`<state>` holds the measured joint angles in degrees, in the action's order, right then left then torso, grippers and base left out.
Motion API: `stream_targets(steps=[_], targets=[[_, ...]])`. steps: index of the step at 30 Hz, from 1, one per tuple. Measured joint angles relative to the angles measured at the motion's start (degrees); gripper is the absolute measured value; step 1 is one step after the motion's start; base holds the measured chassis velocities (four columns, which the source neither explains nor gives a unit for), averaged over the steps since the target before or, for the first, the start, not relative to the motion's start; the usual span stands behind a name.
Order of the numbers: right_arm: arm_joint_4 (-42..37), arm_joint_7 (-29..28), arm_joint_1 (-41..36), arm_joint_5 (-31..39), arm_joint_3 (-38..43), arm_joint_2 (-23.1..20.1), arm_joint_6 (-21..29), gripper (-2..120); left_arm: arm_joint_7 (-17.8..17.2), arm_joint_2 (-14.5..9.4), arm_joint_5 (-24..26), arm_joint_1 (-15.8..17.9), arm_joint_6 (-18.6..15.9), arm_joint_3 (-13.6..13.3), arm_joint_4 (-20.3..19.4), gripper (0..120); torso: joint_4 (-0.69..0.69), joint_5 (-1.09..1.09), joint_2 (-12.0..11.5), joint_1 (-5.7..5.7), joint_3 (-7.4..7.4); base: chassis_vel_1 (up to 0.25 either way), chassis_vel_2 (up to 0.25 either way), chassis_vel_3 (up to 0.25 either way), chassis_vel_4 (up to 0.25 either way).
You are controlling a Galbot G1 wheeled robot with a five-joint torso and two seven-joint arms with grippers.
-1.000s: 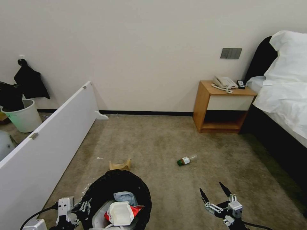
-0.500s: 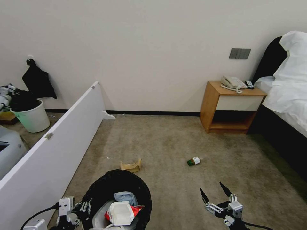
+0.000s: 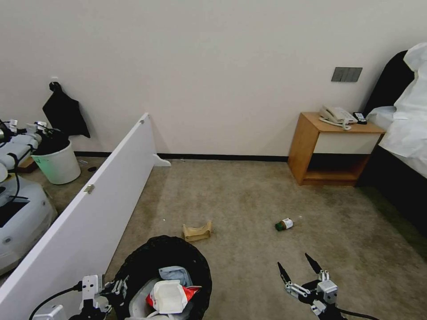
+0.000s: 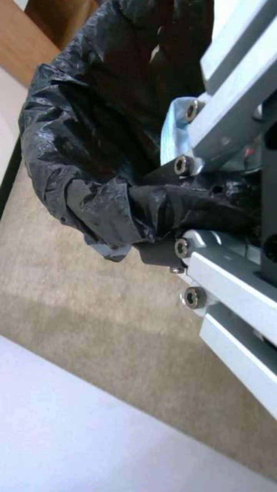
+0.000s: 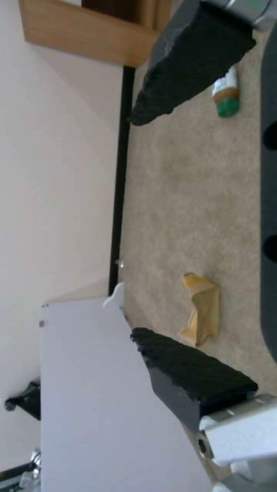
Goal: Pick up the trash bin, then pick up the garbage from the floor and place it into the trash bin.
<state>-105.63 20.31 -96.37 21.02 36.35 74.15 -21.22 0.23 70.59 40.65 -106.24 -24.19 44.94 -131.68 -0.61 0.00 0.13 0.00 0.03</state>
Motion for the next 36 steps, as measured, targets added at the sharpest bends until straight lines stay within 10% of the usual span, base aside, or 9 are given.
stream_targets(steps=[36], targets=[[-0.1,0.3,-0.5,0.4,0.0,0.1,-0.1,100,0.1,0.2,-0.2,-0.1,0.1,-0.1,-0.1,4,0.0,0.0,0.0,0.0,0.0,0.013,0.013,-0.011,-0.012]])
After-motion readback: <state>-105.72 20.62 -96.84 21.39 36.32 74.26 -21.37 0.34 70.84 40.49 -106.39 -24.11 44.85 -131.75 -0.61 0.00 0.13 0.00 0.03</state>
